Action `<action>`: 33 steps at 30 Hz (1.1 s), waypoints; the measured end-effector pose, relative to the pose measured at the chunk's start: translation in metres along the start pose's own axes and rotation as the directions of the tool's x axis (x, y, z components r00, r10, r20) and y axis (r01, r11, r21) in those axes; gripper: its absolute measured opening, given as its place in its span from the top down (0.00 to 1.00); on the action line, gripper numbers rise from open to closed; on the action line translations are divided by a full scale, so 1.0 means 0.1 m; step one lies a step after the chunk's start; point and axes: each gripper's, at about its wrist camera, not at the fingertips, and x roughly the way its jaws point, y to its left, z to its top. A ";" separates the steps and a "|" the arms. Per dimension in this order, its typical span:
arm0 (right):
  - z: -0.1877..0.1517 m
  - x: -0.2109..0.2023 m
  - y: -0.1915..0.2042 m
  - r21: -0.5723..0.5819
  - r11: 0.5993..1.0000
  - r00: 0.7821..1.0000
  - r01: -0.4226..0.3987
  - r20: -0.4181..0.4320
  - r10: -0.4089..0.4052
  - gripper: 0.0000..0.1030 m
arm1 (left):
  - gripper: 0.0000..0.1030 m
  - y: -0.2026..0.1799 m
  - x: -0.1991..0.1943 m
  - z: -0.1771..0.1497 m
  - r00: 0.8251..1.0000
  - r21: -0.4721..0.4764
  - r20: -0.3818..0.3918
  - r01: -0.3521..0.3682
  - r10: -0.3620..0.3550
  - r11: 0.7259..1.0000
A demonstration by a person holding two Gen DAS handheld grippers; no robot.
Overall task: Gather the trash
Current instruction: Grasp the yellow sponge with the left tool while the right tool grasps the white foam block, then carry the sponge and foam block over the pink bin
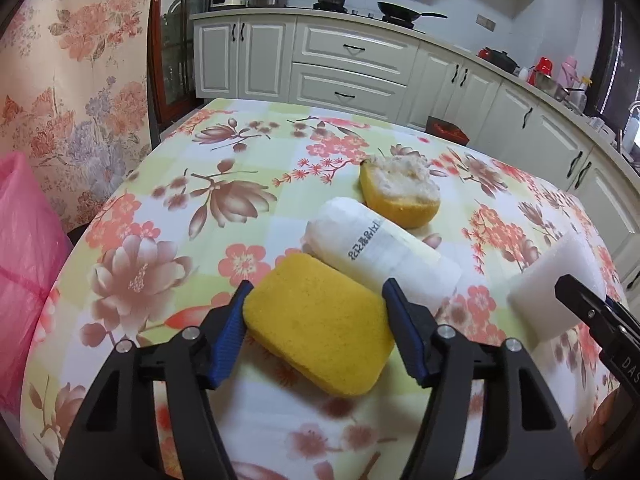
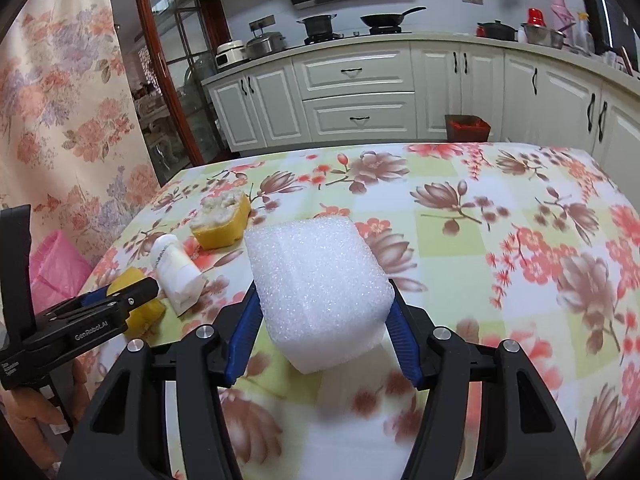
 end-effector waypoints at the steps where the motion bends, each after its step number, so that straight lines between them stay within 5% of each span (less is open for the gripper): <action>1: -0.02 -0.03 0.01 0.003 1.000 1.000 -0.002 0.003 0.002 0.44 | 0.41 0.01 -0.03 -0.02 1.000 0.003 0.004 0.006 -0.006 1.000; 13: -0.36 -0.48 0.13 0.021 0.999 0.998 -0.029 0.051 0.028 0.45 | 0.45 0.09 -0.61 -0.45 0.994 0.025 0.095 0.056 -0.058 0.998; 20: -0.59 -0.78 0.24 -0.026 1.000 0.996 -0.016 0.086 0.018 0.45 | 0.45 0.07 -1.06 -0.73 0.977 0.105 0.203 0.038 -0.059 0.994; 33: -0.95 -1.25 0.53 -0.122 0.992 0.989 -0.032 0.136 0.048 0.45 | 0.46 0.19 -1.62 -1.17 0.955 0.156 0.283 0.048 -0.091 0.987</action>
